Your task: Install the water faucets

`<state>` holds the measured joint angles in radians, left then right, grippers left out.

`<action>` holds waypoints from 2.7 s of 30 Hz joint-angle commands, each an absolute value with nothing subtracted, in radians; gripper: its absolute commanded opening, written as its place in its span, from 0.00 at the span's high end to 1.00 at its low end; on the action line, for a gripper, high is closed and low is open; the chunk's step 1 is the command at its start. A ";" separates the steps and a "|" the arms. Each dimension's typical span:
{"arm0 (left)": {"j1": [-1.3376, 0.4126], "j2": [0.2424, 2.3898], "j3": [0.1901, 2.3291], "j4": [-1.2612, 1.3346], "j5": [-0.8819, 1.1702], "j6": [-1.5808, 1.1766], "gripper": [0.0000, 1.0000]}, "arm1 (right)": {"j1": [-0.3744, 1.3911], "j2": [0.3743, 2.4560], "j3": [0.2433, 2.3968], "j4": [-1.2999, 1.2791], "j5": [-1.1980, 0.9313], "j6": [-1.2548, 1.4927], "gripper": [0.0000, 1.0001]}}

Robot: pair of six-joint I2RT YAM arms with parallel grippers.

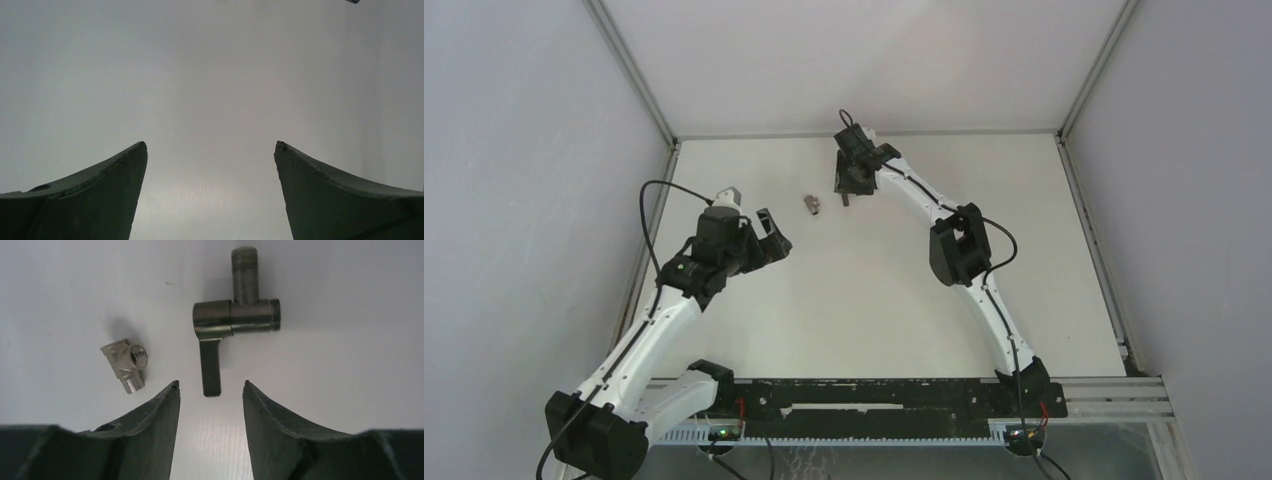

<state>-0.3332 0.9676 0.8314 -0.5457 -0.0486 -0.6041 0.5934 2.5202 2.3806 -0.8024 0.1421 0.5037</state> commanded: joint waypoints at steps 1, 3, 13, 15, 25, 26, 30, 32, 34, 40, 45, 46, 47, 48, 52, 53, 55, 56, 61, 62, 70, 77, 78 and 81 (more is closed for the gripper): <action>-0.327 0.932 0.808 -0.520 -0.037 -0.620 0.00 | 0.597 2.574 2.500 -0.788 0.099 0.494 0.45; -0.327 0.925 0.804 -0.522 -0.037 -0.621 0.00 | 0.598 2.596 2.512 -0.774 0.090 0.497 0.46; -0.328 0.918 0.797 -0.526 -0.043 -0.614 0.00 | 0.613 2.647 2.517 -0.777 0.134 0.486 0.50; -0.327 0.921 0.796 -0.527 -0.042 -0.614 0.00 | 0.621 2.651 2.516 -0.782 0.159 0.474 0.54; -0.327 0.912 0.788 -0.528 -0.041 -0.615 0.00 | 0.627 2.607 2.466 -0.775 0.180 0.471 0.81; -0.327 0.911 0.788 -0.529 -0.041 -0.615 0.00 | 0.627 2.588 2.442 -0.768 0.178 0.472 0.83; -0.327 0.909 0.793 -0.539 -0.044 -0.611 0.00 | 0.627 2.465 2.291 -0.735 0.130 0.454 0.89; -0.327 0.905 0.793 -0.545 -0.043 -0.608 0.00 | 0.627 2.370 2.154 -0.715 0.089 0.425 0.92; -0.327 0.909 0.793 -0.544 -0.035 -0.606 0.00 | 0.627 2.274 2.006 -0.685 0.039 0.389 0.93; -0.327 0.969 0.803 -0.531 0.020 -0.615 0.00 | 0.649 1.935 1.457 -0.526 -0.062 0.282 0.91; -0.327 1.028 0.818 -0.502 0.055 -0.644 0.00 | 0.698 1.748 1.129 -0.503 -0.034 0.281 0.90; -0.327 1.041 0.821 -0.497 0.057 -0.650 0.00 | 0.705 1.722 1.097 -0.498 -0.036 0.291 0.90; -0.327 1.054 0.824 -0.493 0.059 -0.655 0.00 | 0.708 1.699 1.038 -0.491 -0.034 0.305 0.90; -0.327 1.069 0.830 -0.492 0.061 -0.660 0.00 | 0.710 1.673 1.000 -0.488 -0.030 0.321 0.90; -0.328 1.115 0.862 -0.507 0.062 -0.674 0.00 | 0.710 1.572 0.901 -0.508 0.028 0.375 0.75; -0.327 1.120 0.867 -0.508 0.061 -0.677 0.00 | 0.710 1.537 0.888 -0.511 0.037 0.378 0.64; -0.327 1.132 0.881 -0.515 0.056 -0.679 0.00 | 0.713 1.488 0.881 -0.518 0.043 0.380 0.31; -0.327 1.137 0.893 -0.524 0.053 -0.678 0.00 | 0.714 1.462 0.889 -0.522 0.044 0.375 0.26; -0.321 1.166 0.972 -0.580 0.004 -0.671 0.00 | 0.714 1.407 1.022 -0.559 0.121 0.349 0.22; -0.321 1.187 0.993 -0.584 -0.028 -0.665 0.00 | 0.711 1.414 1.052 -0.564 0.133 0.352 0.22; -0.328 1.636 1.399 -0.728 -0.182 -0.710 0.08 | 0.668 1.413 1.143 -0.532 0.174 0.437 0.23; -0.336 2.063 1.867 -0.941 -0.279 -0.742 0.14 | 0.666 1.282 1.099 -0.585 0.238 0.448 0.23; -0.336 2.113 1.927 -0.959 -0.275 -0.742 0.15 | 0.665 1.259 1.087 -0.590 0.243 0.450 0.23; -0.341 2.251 2.100 -1.038 -0.278 -0.755 0.18 | 0.661 1.226 1.062 -0.603 0.247 0.457 0.23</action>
<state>-0.3302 2.1403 1.9038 -0.8951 -0.2375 -0.7212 0.6678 1.2892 1.0828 -0.5888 0.2077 0.4286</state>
